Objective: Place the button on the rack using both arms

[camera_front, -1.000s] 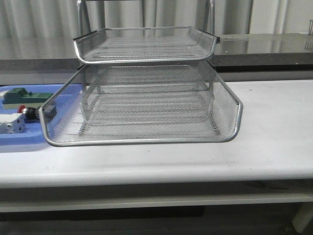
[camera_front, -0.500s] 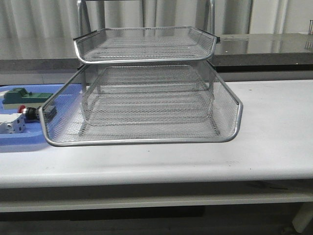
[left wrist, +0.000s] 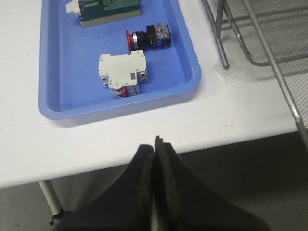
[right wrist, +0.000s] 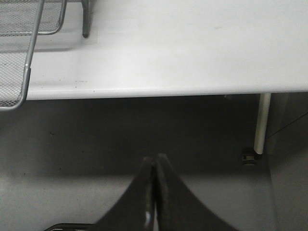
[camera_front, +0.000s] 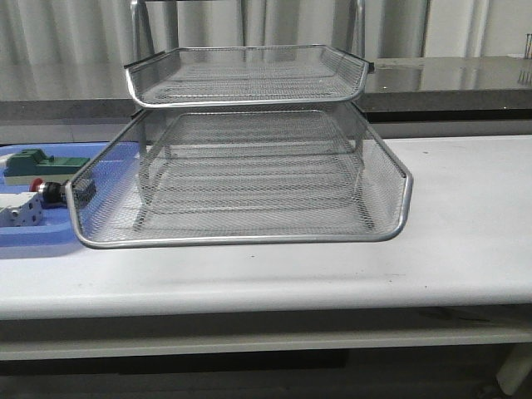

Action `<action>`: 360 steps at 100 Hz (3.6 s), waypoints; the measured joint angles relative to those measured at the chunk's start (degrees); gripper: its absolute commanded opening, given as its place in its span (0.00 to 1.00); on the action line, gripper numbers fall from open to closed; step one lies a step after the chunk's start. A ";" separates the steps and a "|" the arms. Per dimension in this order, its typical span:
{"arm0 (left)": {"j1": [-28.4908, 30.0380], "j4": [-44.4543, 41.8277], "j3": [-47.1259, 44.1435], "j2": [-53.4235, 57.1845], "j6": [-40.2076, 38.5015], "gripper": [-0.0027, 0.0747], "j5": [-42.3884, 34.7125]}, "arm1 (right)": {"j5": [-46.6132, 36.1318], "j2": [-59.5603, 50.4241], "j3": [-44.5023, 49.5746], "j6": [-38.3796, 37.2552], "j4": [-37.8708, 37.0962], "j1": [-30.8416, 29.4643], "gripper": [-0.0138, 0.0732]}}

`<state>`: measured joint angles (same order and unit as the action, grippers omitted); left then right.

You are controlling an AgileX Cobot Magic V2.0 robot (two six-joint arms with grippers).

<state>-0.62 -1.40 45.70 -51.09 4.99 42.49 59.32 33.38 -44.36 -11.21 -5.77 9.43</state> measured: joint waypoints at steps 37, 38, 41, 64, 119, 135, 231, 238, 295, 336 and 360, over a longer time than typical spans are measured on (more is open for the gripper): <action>0.00 0.00 7.32 -14.47 3.18 0.24 0.48 | 0.00 0.00 0.00 0.00 0.00 0.00 0.08; 0.00 0.00 7.32 -14.72 3.18 0.27 0.48 | 0.00 0.00 0.00 0.00 0.00 0.00 0.08; 0.00 0.00 7.32 -14.93 3.35 0.36 0.48 | 0.00 0.00 0.00 0.00 0.00 0.00 0.08; 0.00 0.00 7.47 -15.16 6.13 0.97 0.89 | -0.04 0.00 0.00 0.00 0.00 0.00 0.08; 0.00 1.98 15.87 -22.92 13.61 0.87 -0.25 | -0.04 0.00 0.00 0.00 0.00 0.00 0.08; 0.00 1.98 26.14 -31.91 20.98 0.87 2.15 | -0.04 0.00 0.00 0.00 0.00 0.00 0.08; 0.00 0.71 62.27 -75.38 49.15 0.87 14.88 | -0.04 0.00 0.00 0.00 0.00 0.00 0.08; 0.00 0.48 62.72 -76.49 49.38 0.87 13.99 | -0.04 0.00 0.00 0.00 0.00 0.00 0.08; 0.00 -0.29 70.82 -84.73 49.85 0.87 13.24 | -0.04 0.00 0.00 0.00 0.00 0.00 0.08; 0.00 -0.52 71.54 -86.84 50.97 0.83 11.24 | -0.04 0.00 0.00 0.00 0.00 0.00 0.08; 0.00 0.76 72.15 -87.50 50.97 0.79 11.35 | -0.04 0.00 0.00 -0.08 0.00 0.00 0.08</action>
<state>-0.62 -0.63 117.84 -138.59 55.97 53.84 59.28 33.38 -44.36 -11.30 -5.77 9.43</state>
